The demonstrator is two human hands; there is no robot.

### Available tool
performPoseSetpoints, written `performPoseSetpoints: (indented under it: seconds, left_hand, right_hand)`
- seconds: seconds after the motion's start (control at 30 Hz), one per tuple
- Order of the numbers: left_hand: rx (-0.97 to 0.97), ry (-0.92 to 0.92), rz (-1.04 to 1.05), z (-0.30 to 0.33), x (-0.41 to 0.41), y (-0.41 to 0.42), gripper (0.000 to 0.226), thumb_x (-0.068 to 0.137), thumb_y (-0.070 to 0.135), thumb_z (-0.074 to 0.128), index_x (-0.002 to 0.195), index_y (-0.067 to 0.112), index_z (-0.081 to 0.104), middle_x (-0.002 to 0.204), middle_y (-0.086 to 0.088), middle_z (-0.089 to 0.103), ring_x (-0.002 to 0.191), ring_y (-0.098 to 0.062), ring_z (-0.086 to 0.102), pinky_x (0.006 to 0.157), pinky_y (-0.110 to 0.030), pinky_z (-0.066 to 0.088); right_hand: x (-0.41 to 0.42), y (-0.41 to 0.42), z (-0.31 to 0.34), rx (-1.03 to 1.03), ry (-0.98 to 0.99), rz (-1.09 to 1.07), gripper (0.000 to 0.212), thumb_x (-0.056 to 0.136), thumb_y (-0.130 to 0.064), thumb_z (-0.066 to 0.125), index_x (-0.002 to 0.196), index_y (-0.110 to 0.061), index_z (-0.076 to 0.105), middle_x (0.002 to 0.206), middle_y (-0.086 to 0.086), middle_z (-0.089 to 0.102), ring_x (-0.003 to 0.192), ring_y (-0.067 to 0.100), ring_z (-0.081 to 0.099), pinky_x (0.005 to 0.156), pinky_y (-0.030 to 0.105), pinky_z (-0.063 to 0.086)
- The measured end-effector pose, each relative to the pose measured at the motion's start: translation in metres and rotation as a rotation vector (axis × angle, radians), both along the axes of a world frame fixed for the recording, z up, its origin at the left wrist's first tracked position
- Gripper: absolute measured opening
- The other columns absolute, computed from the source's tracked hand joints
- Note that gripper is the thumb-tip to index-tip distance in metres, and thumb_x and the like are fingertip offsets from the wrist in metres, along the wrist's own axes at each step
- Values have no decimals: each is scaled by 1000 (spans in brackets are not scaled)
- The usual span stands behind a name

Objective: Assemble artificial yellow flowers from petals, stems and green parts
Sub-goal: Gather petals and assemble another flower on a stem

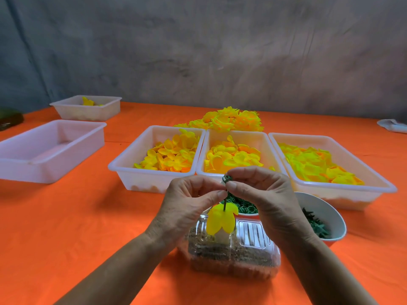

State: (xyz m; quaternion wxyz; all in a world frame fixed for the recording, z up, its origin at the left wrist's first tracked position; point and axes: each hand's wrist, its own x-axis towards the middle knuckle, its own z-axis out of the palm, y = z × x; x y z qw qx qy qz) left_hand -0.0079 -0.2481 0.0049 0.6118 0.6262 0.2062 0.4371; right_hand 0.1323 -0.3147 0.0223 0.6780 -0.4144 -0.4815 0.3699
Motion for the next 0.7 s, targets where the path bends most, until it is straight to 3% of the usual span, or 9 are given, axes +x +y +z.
performPoseSetpoints:
  seconds: [0.6, 0.7]
  left_hand:
    - [-37, 11, -7, 0, 2, -3, 17, 62, 29, 76, 71, 15, 76, 71, -1, 73, 68, -6, 67, 64, -15, 49]
    - [-35, 11, -8, 0, 2, -3, 23, 60, 33, 77, 73, 15, 76, 72, -1, 73, 69, -7, 67, 65, -15, 49]
  right_hand:
    - [-2, -2, 1, -6, -114, -66, 18, 60, -13, 76, 78, -13, 74, 74, 5, 74, 70, 12, 69, 62, 19, 53]
    - [-3, -2, 1, -8, -111, -57, 15, 67, -4, 74, 79, -12, 73, 75, 5, 74, 71, 12, 70, 63, 19, 53]
